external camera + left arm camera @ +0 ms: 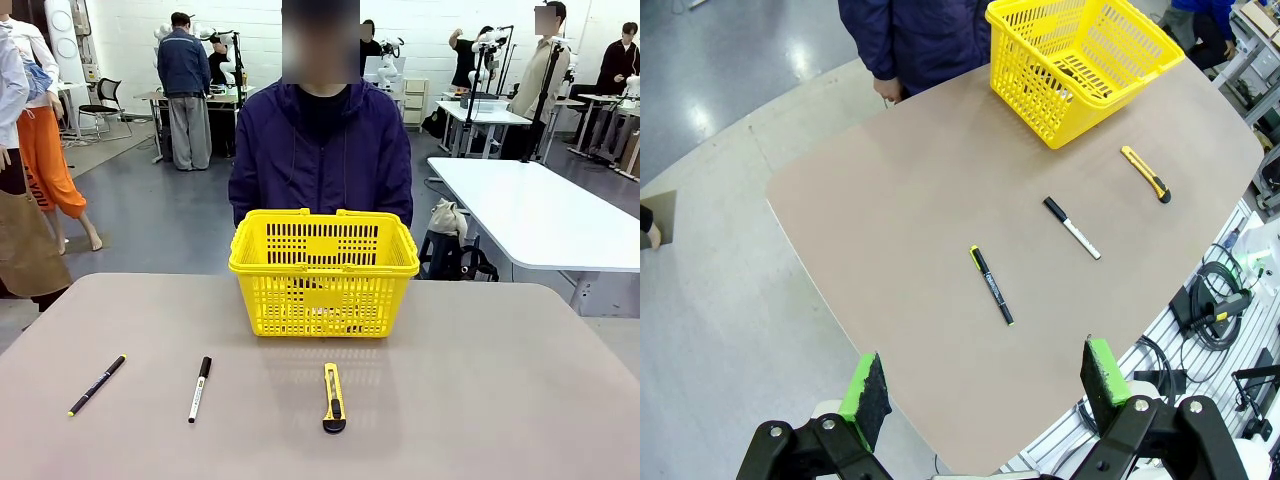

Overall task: Place the items the person wants into the basket.
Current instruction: Pick up the item the person points to and place it in the Market Basket.

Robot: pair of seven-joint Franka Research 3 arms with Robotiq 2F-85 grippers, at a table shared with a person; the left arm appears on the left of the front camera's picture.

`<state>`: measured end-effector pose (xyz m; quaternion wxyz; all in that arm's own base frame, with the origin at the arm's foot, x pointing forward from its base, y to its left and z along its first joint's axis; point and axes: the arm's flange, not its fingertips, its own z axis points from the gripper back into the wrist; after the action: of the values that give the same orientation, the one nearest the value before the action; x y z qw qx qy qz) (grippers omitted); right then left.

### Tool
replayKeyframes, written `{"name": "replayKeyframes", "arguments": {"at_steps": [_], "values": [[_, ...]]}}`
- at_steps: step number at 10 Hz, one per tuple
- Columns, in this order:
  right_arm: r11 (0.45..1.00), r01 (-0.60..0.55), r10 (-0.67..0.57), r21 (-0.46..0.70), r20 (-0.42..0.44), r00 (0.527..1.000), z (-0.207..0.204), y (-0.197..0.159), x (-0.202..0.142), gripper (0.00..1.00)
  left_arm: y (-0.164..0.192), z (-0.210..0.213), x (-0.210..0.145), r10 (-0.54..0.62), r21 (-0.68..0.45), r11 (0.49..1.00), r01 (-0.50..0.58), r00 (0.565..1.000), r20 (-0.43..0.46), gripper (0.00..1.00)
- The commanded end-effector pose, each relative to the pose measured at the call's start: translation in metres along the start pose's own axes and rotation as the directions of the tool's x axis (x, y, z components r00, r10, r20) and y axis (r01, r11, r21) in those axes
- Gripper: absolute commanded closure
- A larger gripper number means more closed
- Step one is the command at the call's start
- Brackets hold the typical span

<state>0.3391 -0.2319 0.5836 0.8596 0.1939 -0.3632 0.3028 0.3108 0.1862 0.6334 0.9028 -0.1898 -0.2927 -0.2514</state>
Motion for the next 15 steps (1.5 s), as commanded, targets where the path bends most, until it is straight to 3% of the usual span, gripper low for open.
{"name": "replayKeyframes", "arguments": {"at_steps": [1, 5, 6, 15], "values": [[0.997, -0.035, 0.034, 0.073, 0.013, 0.999, -0.004, -0.005, -0.011, 0.0, 0.0, 0.0, -0.001, -0.009, -0.016, 1.0, 0.01, 1.0, 0.013, 0.0], [0.99, 0.007, -0.012, 0.14, 0.033, 0.999, -0.018, -0.019, -0.019, 0.0, 0.0, 0.0, -0.001, -0.009, -0.016, 1.0, 0.01, 1.0, 0.013, 0.0], [0.997, -0.012, 0.012, 0.078, 0.005, 1.0, -0.009, -0.008, -0.019, 0.0, 0.0, 0.0, -0.001, -0.009, -0.016, 1.0, 0.01, 1.0, 0.013, 0.0], [0.997, -0.012, 0.012, 0.078, 0.005, 1.0, -0.009, -0.008, -0.019, 0.0, 0.0, 0.0, -0.001, -0.009, -0.016, 1.0, 0.01, 1.0, 0.013, 0.0]]}}
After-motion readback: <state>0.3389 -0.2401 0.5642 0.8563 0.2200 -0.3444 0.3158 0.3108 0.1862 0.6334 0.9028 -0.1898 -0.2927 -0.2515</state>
